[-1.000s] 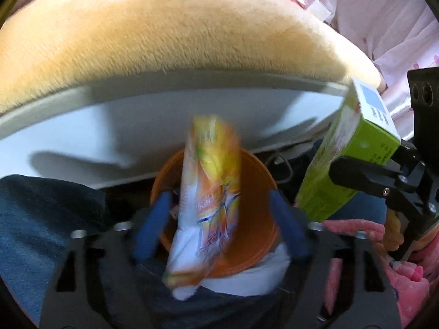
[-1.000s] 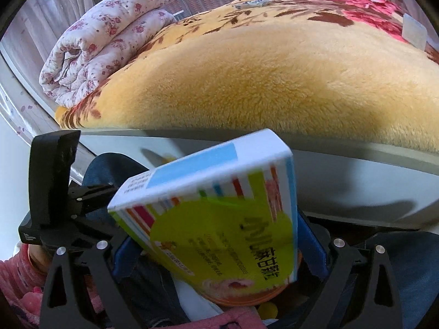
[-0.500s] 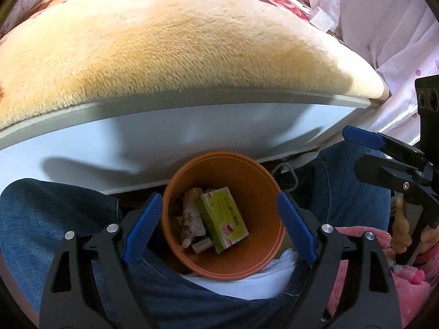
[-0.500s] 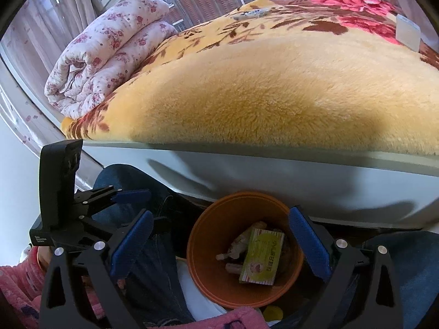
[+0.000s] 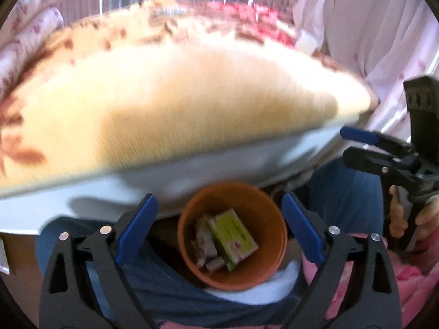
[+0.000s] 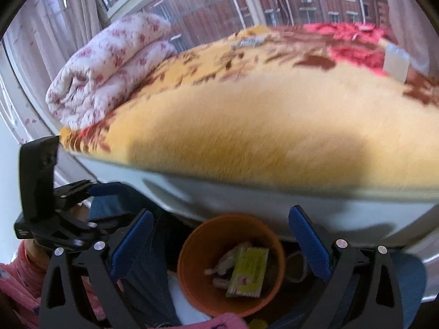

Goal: Collect trash
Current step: 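Move the right tool to the bed and grasp the small white box, then grasp the clear plastic wrapper with the left tool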

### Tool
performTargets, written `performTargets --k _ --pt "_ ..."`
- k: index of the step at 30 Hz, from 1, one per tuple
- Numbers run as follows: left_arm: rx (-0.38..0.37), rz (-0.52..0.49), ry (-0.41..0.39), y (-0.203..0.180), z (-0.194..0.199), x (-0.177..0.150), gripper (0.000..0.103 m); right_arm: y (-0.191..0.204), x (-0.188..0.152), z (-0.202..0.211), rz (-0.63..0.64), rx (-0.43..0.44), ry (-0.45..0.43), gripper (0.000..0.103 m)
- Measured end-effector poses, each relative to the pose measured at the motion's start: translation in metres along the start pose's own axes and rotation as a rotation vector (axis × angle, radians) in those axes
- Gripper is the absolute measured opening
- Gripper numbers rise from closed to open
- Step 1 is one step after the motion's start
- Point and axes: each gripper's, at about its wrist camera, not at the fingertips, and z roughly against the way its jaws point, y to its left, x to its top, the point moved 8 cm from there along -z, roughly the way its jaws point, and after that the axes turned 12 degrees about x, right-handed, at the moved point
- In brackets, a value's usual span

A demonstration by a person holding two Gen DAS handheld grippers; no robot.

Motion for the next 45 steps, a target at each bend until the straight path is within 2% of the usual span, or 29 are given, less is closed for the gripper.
performTargets --k 4,8,11,14,17,21,24,27,29,32,37,45 --pt "0.012 0.022 -0.096 0.009 0.021 0.030 0.092 -0.019 0.031 0.022 0.019 -0.070 -0.079 0.097" --pt "0.048 0.046 -0.159 0.019 0.029 0.054 0.093 -0.056 0.079 0.047 0.010 -0.163 -0.183 0.098" --pt "0.066 0.058 -0.152 0.024 0.022 0.064 0.094 -0.097 0.122 0.067 -0.030 -0.237 -0.276 0.098" --pt "0.070 0.070 -0.132 0.028 0.012 0.071 0.094 -0.153 0.173 0.079 -0.069 -0.392 -0.326 0.097" --pt "0.079 0.076 -0.116 0.030 0.004 0.077 0.094 -0.207 0.208 0.083 -0.123 -0.514 -0.342 0.097" --pt "0.087 0.079 -0.096 0.032 -0.006 0.084 0.094 -0.285 0.241 0.072 -0.214 -0.634 -0.292 0.097" --pt "0.096 0.086 -0.086 0.037 -0.013 0.095 0.094 -0.336 0.248 0.059 -0.334 -0.633 -0.260 0.097" --pt "0.099 0.094 -0.086 0.041 -0.019 0.108 0.094 -0.369 0.250 0.047 -0.407 -0.633 -0.244 0.097" --pt "0.108 0.096 -0.090 0.045 -0.024 0.122 0.094 -0.380 0.249 0.040 -0.422 -0.639 -0.221 0.096" --pt "0.105 0.097 -0.098 0.046 -0.030 0.138 0.094 -0.388 0.250 0.030 -0.417 -0.627 -0.182 0.069" --pt "0.094 0.088 -0.117 0.048 -0.046 0.176 0.094 -0.369 0.254 0.040 -0.360 -0.619 -0.210 0.063" --pt "0.097 0.067 -0.115 0.065 -0.107 0.264 0.094 -0.281 0.258 0.064 -0.220 -0.429 -0.312 0.062"
